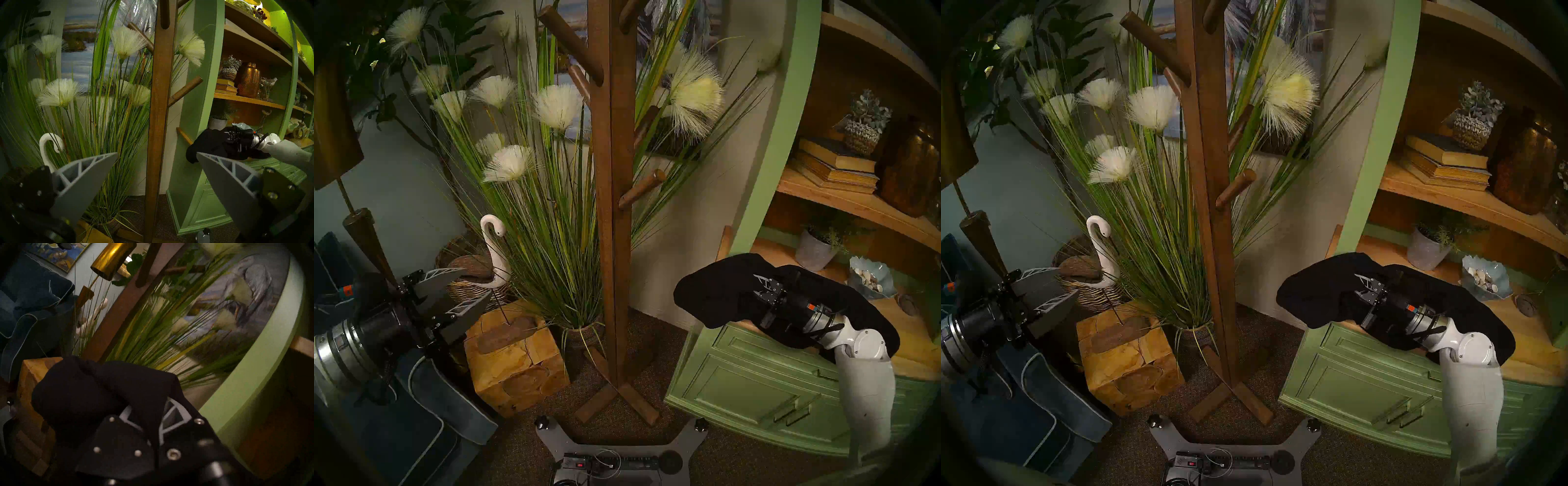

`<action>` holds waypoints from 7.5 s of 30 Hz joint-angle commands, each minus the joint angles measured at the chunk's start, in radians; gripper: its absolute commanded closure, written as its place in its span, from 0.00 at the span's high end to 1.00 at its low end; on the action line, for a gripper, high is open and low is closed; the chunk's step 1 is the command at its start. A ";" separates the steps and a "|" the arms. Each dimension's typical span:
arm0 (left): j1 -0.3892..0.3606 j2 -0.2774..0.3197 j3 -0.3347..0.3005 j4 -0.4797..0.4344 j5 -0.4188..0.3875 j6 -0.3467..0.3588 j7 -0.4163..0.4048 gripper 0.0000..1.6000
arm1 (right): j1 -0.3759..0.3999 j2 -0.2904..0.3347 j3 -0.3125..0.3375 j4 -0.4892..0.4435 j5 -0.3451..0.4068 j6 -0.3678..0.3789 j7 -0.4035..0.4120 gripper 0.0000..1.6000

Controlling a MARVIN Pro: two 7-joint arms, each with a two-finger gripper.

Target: Pick up jacket and place on coat hanger

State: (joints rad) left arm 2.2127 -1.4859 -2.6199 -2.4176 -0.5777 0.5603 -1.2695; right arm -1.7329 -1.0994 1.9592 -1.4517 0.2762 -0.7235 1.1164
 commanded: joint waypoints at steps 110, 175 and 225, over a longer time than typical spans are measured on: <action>-0.005 -0.001 -0.002 -0.011 -0.012 0.003 -0.011 1.00 | 0.377 -0.031 -0.476 -0.460 -0.140 0.442 -0.574 0.00; -0.005 -0.001 0.001 -0.011 -0.006 0.002 -0.007 1.00 | -0.223 0.103 -0.181 -0.310 0.089 0.092 -0.250 1.00; -0.006 -0.001 -0.001 -0.012 -0.009 0.003 -0.010 1.00 | -0.657 -0.092 -0.062 -0.517 0.678 -0.236 -0.140 1.00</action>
State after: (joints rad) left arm 2.2097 -1.4874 -2.6199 -2.4176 -0.5720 0.5627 -1.2679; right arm -2.3817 -1.2166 1.8912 -1.9367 0.9351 -0.9551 0.8741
